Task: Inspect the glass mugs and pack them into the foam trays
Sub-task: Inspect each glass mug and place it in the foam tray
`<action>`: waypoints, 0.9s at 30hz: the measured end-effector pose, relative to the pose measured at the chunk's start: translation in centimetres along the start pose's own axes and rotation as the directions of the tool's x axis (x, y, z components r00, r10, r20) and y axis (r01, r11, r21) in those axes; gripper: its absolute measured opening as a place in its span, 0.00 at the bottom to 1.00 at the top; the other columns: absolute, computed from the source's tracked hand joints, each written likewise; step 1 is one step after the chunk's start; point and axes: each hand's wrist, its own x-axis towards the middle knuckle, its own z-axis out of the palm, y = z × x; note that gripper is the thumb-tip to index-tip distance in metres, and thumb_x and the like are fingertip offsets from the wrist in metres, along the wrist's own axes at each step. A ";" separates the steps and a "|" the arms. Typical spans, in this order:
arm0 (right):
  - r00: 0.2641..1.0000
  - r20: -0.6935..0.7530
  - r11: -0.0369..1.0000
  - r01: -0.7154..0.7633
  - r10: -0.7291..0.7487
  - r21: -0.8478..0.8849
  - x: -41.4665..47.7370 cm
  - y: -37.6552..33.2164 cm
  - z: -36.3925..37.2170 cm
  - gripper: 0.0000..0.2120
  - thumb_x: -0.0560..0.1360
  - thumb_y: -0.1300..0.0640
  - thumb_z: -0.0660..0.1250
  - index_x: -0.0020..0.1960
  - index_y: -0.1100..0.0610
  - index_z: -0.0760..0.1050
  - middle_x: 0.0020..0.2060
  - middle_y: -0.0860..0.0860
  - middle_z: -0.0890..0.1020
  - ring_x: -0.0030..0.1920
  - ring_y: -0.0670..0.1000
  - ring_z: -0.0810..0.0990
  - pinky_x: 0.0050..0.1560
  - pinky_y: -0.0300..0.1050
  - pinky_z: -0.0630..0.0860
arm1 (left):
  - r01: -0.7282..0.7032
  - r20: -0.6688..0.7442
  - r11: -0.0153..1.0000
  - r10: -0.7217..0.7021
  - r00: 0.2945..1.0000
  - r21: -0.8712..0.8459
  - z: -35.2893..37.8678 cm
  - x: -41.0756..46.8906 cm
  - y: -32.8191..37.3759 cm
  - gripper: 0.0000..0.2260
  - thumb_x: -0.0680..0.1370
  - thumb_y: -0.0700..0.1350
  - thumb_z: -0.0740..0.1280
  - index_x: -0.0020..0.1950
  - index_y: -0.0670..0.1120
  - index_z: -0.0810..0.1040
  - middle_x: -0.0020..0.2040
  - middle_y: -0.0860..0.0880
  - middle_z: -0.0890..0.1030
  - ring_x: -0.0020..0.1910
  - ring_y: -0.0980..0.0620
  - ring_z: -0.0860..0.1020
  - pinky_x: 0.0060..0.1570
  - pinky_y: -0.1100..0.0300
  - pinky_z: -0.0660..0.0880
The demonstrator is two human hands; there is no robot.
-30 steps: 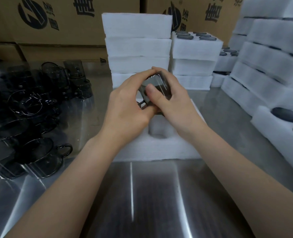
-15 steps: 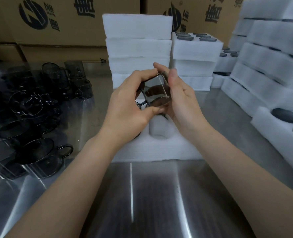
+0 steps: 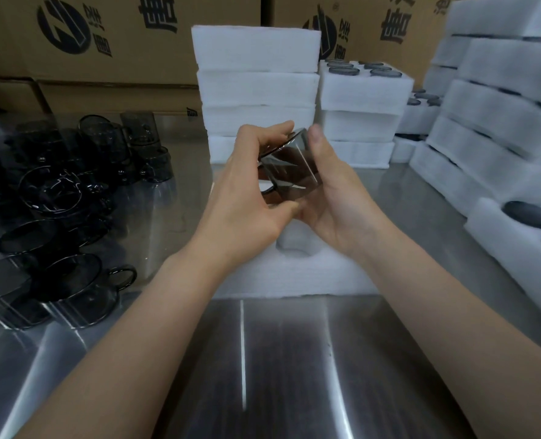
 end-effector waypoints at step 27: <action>0.941 0.246 0.943 -0.280 0.233 0.177 0.1 -0.6 -0.8 0.25 0.78 0.37 0.60 0.61 0.54 0.80 0.54 0.55 0.84 0.51 0.54 0.84 0.45 0.47 0.80 | -0.095 0.096 0.982 0.080 0.992 0.162 -0.1 0.1 0.5 0.40 0.66 0.36 0.78 0.72 0.56 0.62 0.75 0.58 0.61 0.78 0.54 0.51 0.76 0.52 0.57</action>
